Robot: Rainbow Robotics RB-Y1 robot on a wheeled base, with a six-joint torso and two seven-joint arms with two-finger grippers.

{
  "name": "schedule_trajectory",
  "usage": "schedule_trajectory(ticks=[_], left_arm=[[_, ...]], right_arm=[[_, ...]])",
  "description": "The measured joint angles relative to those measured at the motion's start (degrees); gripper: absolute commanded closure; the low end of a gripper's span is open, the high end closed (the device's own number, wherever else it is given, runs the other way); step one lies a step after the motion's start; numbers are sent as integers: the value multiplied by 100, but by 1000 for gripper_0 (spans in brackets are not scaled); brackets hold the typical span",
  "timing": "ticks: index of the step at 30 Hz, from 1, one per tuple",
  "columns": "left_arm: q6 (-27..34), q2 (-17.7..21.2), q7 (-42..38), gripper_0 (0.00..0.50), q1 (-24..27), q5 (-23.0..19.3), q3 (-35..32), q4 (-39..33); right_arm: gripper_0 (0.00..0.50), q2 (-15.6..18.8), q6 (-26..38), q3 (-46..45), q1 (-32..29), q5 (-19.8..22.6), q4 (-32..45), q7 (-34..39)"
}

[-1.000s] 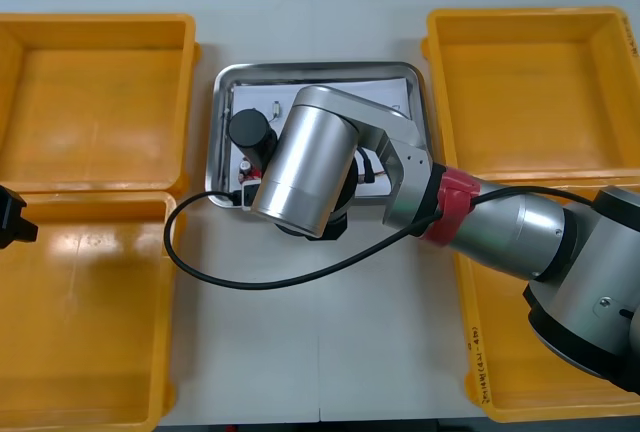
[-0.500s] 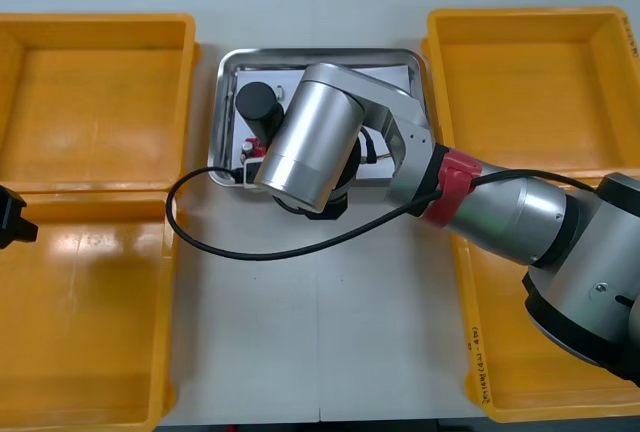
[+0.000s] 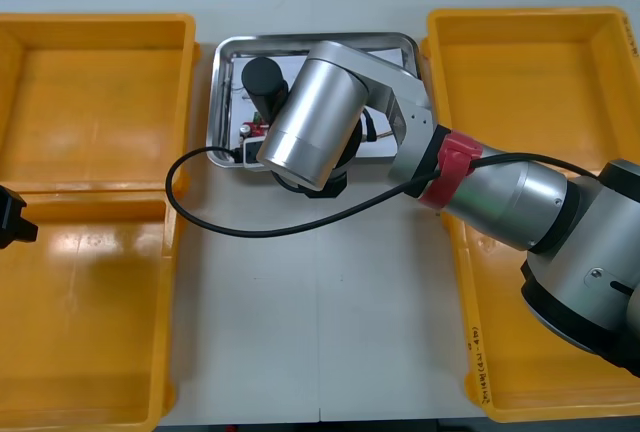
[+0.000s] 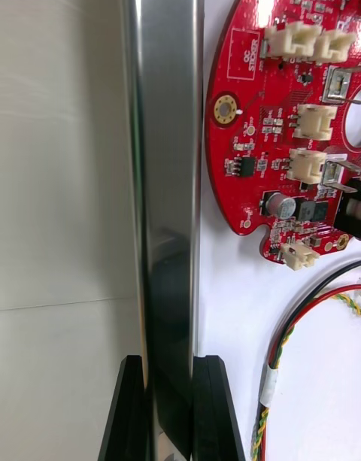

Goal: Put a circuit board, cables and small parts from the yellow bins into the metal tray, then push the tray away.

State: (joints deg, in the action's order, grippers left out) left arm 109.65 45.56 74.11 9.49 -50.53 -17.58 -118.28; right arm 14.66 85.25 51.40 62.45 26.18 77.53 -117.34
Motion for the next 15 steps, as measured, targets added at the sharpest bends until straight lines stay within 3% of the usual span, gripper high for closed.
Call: schedule_trajectory(ticks=[15], left_arm=[[0,0,0,0,0,0,0,-1]], right_arm=[[500,-2,-430,-39,256,-19,-459,-324]])
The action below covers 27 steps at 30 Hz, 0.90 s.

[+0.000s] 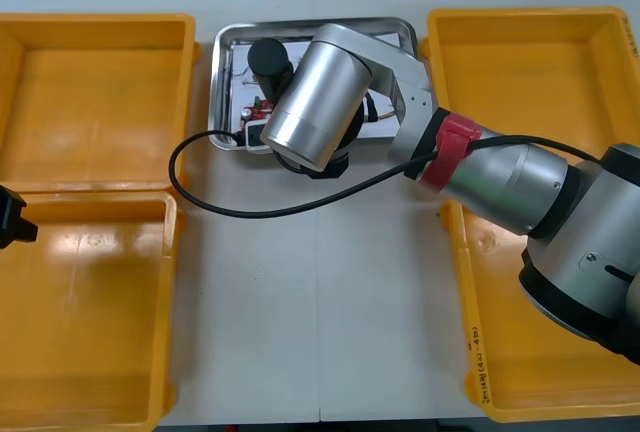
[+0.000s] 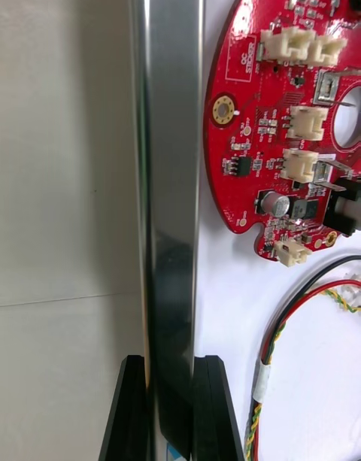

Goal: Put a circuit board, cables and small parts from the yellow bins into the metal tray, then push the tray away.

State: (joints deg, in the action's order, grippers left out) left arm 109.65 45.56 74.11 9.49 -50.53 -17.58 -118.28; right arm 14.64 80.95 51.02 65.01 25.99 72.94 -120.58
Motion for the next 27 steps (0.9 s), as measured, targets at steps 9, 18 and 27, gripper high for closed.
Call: schedule_trajectory(ticks=[9,18,27], left_arm=[[0,0,0,0,0,0,0,0],[0,0,0,0,0,0,0,0],[0,0,0,0,0,0,0,0]], right_arm=[[500,-1,-68,-40,11,-233,-15,-2],[500,-3,-230,-54,15,-442,-120,-4],[500,-38,-512,-61,30,-498,-384,-4]])
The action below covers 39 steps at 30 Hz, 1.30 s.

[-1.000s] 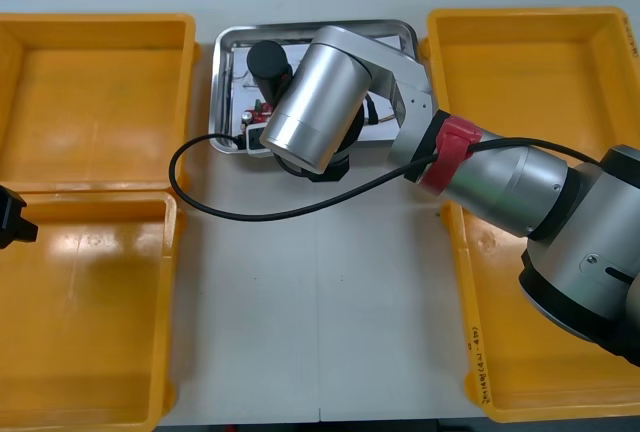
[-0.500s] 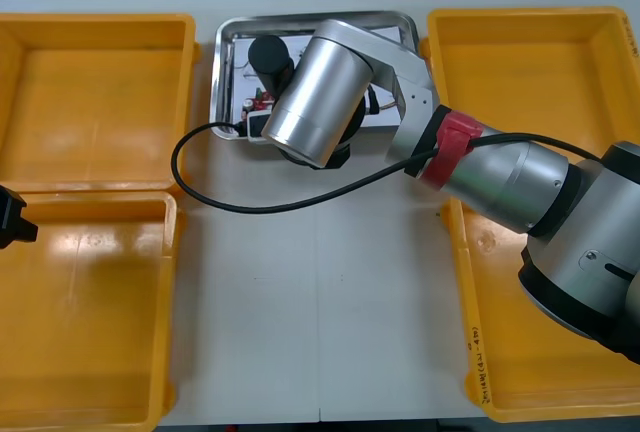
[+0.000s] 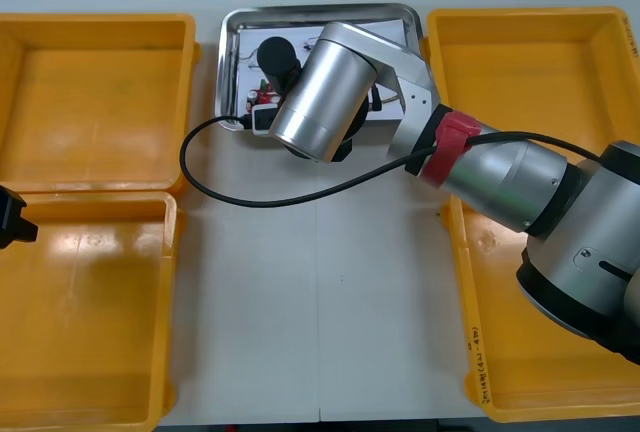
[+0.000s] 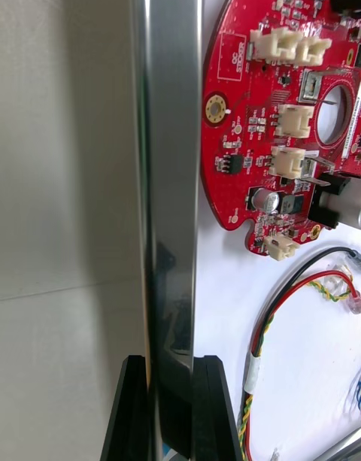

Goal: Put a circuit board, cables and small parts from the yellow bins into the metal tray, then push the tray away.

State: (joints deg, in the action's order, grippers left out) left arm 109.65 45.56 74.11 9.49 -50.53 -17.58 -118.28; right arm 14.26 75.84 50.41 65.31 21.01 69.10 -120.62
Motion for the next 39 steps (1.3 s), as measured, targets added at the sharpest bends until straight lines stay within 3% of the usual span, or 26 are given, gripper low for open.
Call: schedule_trajectory(ticks=[19,21,23,25,27,30,39], left_arm=[[0,0,0,0,0,0,0,0],[0,0,0,0,0,0,0,0],[0,0,0,0,0,0,0,-1],[0,0,0,0,0,0,0,-1],[0,0,0,0,0,0,0,-1],[0,0,0,0,0,0,-1,-1],[0,0,0,0,0,0,-1,-1]], right_arm=[[500,-197,-308,-34,79,-134,-406,-3],[353,-197,-309,-34,80,-137,-407,-10],[316,-198,-312,-34,80,-155,-407,-39],[241,-199,-315,-34,80,-160,-408,-73],[121,-200,-323,-34,81,-175,-408,-179],[18,-200,-341,-34,84,-205,-408,-321],[0,-200,-194,-35,109,-215,-353,-466]])
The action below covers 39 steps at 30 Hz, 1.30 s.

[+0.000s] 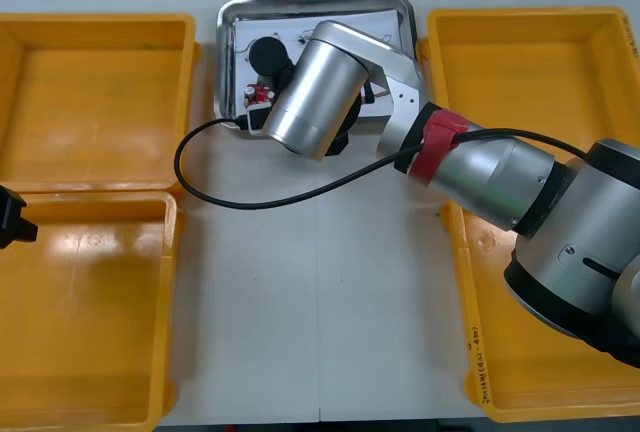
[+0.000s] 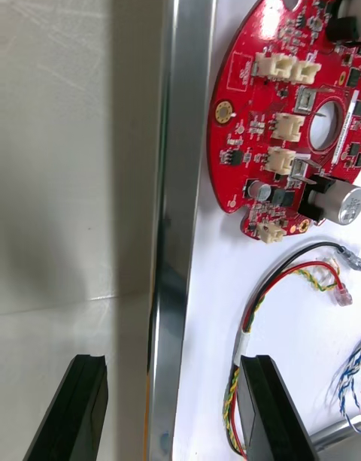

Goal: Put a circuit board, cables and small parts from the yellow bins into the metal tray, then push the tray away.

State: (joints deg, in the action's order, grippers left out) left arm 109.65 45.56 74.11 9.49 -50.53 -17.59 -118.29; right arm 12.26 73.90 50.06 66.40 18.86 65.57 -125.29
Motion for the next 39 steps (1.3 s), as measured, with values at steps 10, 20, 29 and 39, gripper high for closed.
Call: schedule_trajectory(ticks=[10,20,29,39], left_arm=[[0,1,0,0,-1,0,0,0],[0,3,0,0,-1,0,-1,-1],[0,6,0,0,-2,0,-2,-2],[0,6,0,0,-3,-1,-2,-2]], right_arm=[[0,145,651,-383,11,827,547,-513],[0,580,1540,-987,13,1880,1236,-899],[0,1088,2244,-1256,-37,2768,1903,375],[0,1355,3118,-1905,-646,2777,3311,2018]])
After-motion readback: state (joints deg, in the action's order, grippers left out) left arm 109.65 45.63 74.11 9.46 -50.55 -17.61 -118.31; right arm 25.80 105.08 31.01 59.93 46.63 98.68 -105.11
